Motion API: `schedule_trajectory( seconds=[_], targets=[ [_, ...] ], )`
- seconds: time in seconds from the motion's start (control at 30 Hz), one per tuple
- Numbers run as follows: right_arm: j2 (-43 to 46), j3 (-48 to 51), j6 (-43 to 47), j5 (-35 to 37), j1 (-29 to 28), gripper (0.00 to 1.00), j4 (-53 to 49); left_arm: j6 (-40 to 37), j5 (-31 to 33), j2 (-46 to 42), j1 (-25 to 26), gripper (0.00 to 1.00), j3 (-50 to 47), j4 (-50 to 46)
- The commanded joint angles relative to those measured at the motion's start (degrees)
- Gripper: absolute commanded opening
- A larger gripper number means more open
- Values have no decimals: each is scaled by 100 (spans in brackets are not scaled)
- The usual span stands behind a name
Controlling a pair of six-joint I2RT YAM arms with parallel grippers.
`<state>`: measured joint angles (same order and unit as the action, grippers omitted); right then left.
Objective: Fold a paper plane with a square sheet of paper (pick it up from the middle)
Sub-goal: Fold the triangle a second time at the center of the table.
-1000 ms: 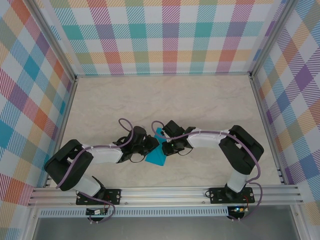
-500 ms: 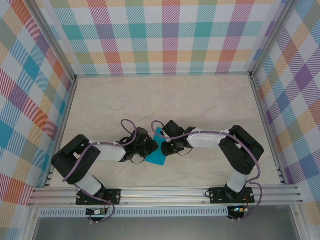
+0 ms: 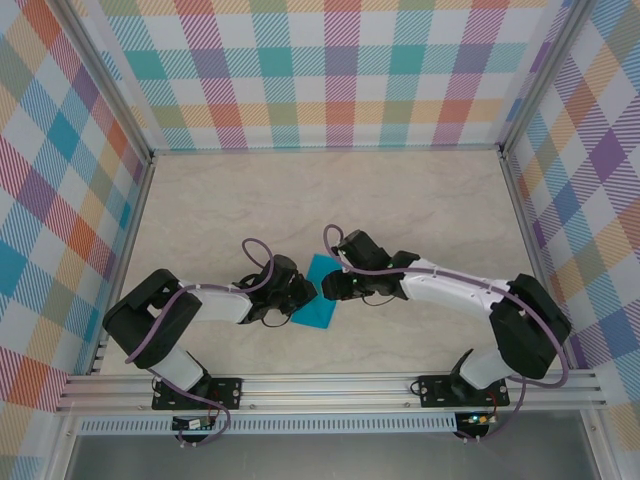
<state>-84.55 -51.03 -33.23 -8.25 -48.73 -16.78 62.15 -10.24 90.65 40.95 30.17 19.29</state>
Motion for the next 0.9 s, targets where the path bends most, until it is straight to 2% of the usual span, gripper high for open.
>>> schedule_trajectory(
  seconds=[0.0, 0.07, 0.17, 0.53, 0.87],
  targets=[
    [-195, 246, -682, -1246, 8, 22, 580, -79, 212, 14, 3, 11, -84, -329],
    [-415, 277, -961, -1591, -72, 14, 945, -91, 208, 5, 8, 11, -73, -337],
    [-650, 271, -1249, -1563, -189, 12, 1110, -101, 194, 12, 10, 11, -34, -347],
    [-1183, 198, -1337, -1366, -242, 12, 953, -133, 138, 31, 27, 11, -3, -356],
    [-1271, 384, -1282, -1192, -243, 14, 770, -183, 112, -65, 43, 11, -60, -426]
  ],
)
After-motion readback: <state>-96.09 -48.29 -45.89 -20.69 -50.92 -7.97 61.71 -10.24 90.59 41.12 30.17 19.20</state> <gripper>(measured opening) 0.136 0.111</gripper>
